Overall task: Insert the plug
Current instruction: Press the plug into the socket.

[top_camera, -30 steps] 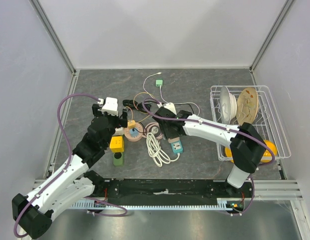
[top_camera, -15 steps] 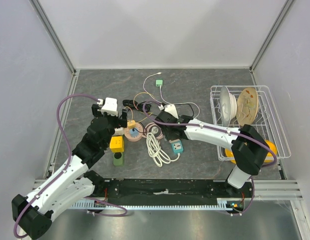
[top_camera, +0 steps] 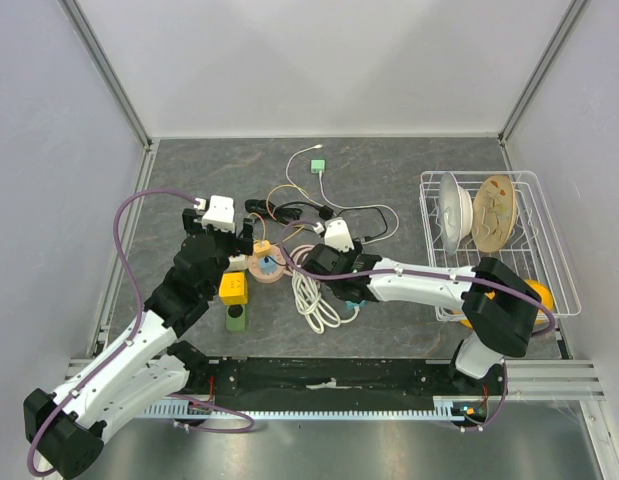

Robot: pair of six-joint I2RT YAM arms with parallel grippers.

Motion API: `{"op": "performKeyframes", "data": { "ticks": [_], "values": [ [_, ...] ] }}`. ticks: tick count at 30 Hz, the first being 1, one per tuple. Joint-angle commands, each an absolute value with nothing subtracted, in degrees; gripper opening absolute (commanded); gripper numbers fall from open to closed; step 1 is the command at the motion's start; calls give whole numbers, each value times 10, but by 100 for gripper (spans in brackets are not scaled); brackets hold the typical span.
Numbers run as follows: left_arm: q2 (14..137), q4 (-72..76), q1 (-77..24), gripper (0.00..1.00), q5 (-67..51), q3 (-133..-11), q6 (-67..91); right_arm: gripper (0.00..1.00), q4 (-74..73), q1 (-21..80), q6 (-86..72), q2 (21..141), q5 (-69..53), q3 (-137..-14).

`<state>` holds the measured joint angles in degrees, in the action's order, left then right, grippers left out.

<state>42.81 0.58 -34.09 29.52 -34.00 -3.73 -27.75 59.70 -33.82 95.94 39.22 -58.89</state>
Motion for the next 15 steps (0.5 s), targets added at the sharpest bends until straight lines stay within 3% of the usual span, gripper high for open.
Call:
{"op": "performKeyframes", "data": {
  "ticks": [1, 7, 10, 11, 14, 15],
  "values": [
    [423, 42, -338, 97, 308, -337, -51, 0, -313, 579, -377, 1051, 218, -481],
    [422, 40, -337, 97, 307, -337, -50, 0, -299, 567, -367, 1026, 226, -480],
    [420, 38, -337, 97, 307, -337, -47, 25, -298, 567, -363, 996, 227, -490],
    [421, 38, -338, 97, 307, -337, -47, 39, -299, 567, -361, 975, 229, -494],
    [421, 37, -337, 97, 304, -338, -45, 52, -302, 564, -356, 938, 231, -515],
    [421, 37, -337, 97, 304, -338, -44, 52, -302, 563, -354, 932, 231, -523]
  ]
}}
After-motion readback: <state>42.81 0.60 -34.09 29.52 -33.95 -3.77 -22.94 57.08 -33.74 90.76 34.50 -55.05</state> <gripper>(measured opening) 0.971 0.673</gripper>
